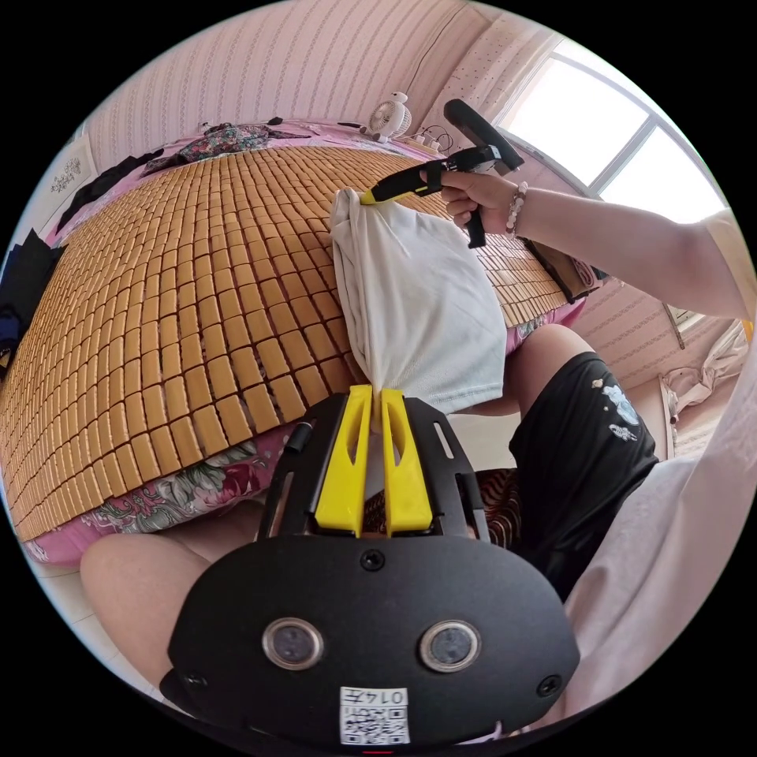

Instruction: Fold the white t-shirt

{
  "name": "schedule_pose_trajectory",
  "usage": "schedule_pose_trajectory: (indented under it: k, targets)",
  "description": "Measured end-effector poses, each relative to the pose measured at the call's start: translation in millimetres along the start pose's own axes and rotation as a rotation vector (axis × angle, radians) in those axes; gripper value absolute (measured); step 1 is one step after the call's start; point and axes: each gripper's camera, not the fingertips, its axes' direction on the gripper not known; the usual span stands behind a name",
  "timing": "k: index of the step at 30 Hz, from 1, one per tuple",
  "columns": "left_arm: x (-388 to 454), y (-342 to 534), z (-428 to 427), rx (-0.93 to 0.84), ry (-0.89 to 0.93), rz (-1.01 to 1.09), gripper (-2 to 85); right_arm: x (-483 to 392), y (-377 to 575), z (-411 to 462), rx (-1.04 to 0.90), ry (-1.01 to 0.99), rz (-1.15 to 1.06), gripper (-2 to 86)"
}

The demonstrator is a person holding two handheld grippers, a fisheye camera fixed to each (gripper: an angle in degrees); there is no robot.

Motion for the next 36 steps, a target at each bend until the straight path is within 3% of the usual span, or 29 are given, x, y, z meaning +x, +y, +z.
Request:
schedule_pose_trajectory:
  k: [4, 9, 21, 27, 30, 32, 34, 36]
  targets:
    - [4, 8, -37, 0.101, 0.034, 0.033, -0.2, -2, 29, -44, 0.142, -0.044, 0.012, 1.0]
    - [13, 8, -82, 0.175, -0.009, 0.227, -0.5, 3, 92, -114, 0.404, -0.145, 0.079, 0.9]
    - [24, -51, -190, 0.373, -0.044, 0.449, -0.6, 17, 149, -193, 0.723, -0.133, 0.122, 0.9]
    - [46, -131, -197, 0.463, -0.001, 0.63, -0.6, 57, 158, -259, 0.844, 0.017, 0.123, 1.1]
    - [65, -202, -182, 0.498, 0.151, 0.657, -0.5, 93, 163, -314, 0.829, 0.145, 0.15, 1.2]
    - [80, -272, -158, 0.484, 0.368, 0.631, -0.4, 119, 161, -350, 0.78, 0.246, 0.2, 1.3]
    - [93, -330, -127, 0.445, 0.474, 0.573, -0.3, 149, 158, -384, 0.728, 0.344, 0.269, 2.9]
    - [102, -383, -86, 0.421, 0.449, 0.452, -0.2, 215, 146, -414, 0.642, 0.436, 0.472, 5.0]
